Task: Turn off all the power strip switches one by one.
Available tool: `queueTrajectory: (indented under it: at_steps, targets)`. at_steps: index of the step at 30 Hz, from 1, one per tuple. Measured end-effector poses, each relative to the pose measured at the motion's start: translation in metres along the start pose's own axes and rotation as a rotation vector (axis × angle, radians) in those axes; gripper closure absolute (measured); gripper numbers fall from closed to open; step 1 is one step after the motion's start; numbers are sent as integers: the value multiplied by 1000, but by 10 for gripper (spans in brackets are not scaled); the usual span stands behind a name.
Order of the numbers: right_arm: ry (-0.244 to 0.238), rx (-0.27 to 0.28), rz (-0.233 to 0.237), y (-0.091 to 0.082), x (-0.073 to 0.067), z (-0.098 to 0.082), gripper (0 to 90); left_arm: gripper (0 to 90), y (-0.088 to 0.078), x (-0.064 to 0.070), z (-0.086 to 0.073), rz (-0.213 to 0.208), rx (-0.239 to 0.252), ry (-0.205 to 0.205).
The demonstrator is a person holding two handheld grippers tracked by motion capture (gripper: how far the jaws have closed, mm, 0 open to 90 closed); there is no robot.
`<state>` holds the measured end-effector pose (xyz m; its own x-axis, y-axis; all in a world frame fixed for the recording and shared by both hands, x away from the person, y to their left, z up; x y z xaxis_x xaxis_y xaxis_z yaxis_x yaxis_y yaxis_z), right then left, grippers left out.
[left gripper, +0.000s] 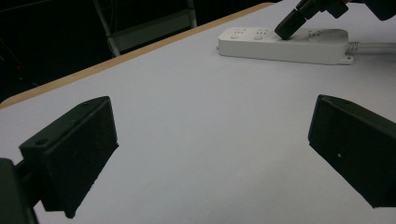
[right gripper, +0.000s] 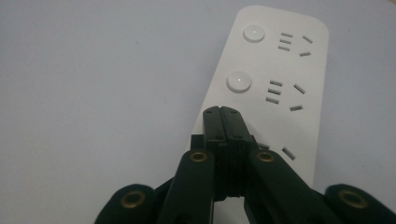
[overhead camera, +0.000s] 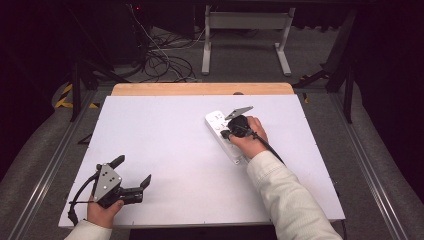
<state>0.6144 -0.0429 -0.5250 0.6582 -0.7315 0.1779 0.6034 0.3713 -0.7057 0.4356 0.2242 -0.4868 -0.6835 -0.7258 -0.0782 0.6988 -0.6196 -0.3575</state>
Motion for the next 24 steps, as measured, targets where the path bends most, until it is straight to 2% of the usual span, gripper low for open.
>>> queueTrajectory:
  at_steps: [3,15,19,20,22,23,24]
  targets:
    - [-10,-13,-12,0,-1,0,900,17,0,0,0,0,0,-1]
    - [48,-24,6,1,1,-1,900,17,0,0,0,-2,-1,0]
    - [28,-24,-9,0,0,-1,900,17,0,0,0,-1,1,-2]
    - [7,-22,-19,0,0,0,900,17,0,0,0,-2,2,-3]
    - [-13,22,-34,-7,0,7,900,17,-1,0,1,3,4,5]
    - [7,80,-11,-13,-1,16,900,17,-1,0,1,2,6,-2]
    - [17,115,-3,-18,-2,21,900,17,-1,-1,1,4,8,-1]
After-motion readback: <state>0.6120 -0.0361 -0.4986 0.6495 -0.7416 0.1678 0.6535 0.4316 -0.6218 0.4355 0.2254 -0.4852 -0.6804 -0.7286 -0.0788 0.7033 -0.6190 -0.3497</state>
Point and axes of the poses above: each handheld gripper's, and its own axes: y roughly forward along the jaws, z roughly out of its top, x roughly to its right, the point moved 10 cm from there along y, roughly forward along the jaws, and after that the axes turned 13 degrees about -z, right-handed, at the moved point
